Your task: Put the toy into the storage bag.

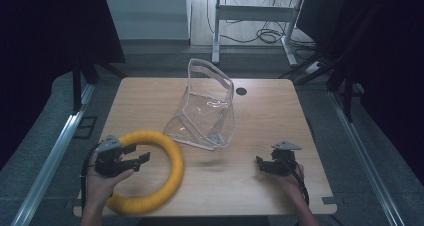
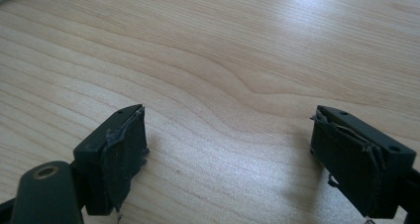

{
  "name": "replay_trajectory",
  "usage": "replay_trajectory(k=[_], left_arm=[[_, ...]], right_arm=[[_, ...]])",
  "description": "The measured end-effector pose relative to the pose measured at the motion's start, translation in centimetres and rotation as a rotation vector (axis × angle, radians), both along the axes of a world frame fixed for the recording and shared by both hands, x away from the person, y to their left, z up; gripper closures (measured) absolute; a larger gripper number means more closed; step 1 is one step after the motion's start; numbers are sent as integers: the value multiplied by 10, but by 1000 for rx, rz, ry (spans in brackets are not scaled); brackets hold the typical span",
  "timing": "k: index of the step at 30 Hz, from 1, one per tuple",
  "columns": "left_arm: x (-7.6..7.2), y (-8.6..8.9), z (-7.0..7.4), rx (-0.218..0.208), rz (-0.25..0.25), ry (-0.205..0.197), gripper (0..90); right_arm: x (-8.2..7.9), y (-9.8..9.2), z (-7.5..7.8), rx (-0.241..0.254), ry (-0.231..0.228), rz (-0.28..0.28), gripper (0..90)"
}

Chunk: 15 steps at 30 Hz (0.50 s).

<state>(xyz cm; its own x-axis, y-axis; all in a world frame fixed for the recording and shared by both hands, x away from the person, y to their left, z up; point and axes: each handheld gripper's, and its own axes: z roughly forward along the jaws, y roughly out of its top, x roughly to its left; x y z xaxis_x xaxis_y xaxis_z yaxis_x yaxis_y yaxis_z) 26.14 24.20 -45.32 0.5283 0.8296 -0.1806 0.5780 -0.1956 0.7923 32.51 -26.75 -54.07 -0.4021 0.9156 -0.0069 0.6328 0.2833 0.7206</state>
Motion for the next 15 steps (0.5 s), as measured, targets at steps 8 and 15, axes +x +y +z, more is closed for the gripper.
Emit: replay_trajectory(k=[8,15], left_arm=[[4,-3,-2,21,0,13,339],[5,-7,-1,29,-16,21,345]], right_arm=[[0,0,0,2,-2,-3,151],[0,0,0,2,-5,-12,167]])
